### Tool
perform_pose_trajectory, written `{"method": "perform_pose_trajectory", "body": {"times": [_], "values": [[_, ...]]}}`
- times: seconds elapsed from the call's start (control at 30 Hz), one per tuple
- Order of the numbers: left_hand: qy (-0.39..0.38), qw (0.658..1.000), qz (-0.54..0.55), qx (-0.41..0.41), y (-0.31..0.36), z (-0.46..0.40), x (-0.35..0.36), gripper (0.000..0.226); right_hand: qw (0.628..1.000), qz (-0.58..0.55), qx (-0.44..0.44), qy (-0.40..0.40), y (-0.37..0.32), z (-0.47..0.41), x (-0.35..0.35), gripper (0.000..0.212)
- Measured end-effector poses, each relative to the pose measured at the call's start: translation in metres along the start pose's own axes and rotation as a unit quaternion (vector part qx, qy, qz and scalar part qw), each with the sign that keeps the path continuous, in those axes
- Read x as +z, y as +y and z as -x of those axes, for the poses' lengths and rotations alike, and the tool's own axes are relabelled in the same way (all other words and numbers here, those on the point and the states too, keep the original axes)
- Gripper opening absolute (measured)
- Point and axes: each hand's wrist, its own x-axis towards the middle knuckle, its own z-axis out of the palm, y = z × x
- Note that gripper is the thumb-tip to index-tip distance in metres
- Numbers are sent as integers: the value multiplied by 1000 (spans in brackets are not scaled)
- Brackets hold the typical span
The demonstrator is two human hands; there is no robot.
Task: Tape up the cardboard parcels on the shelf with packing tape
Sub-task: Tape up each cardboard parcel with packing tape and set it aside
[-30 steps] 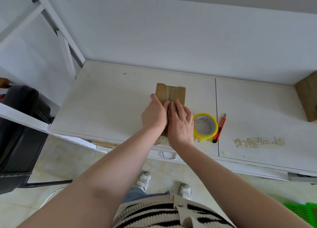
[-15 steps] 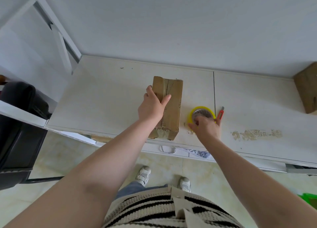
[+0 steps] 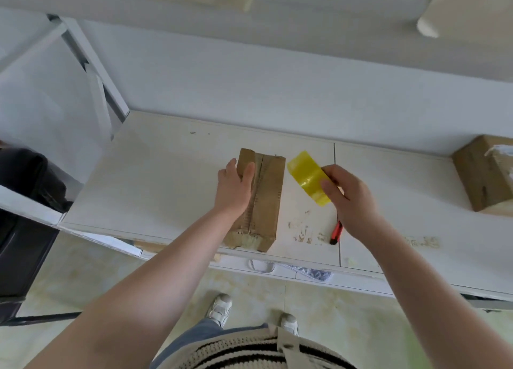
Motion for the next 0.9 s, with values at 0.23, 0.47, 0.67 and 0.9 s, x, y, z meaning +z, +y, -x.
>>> {"method": "perform_pose_trajectory", "body": {"times": [0.23, 0.47, 0.67, 0.9], "values": [[10, 960, 126, 251, 23, 34, -21, 40, 998, 1, -46, -48, -20, 8, 8, 27], [19, 941, 238, 240, 24, 46, -21, 15, 995, 41, -86, -21, -30, 1, 28, 30], [-53, 974, 165, 143, 30, 36, -51, 7, 988, 83, -125, -33, -34, -3, 27, 37], [-153, 971, 34, 179, 32, 25, -71, 20, 982, 99, -145, -65, -40, -11, 16, 29]]}}
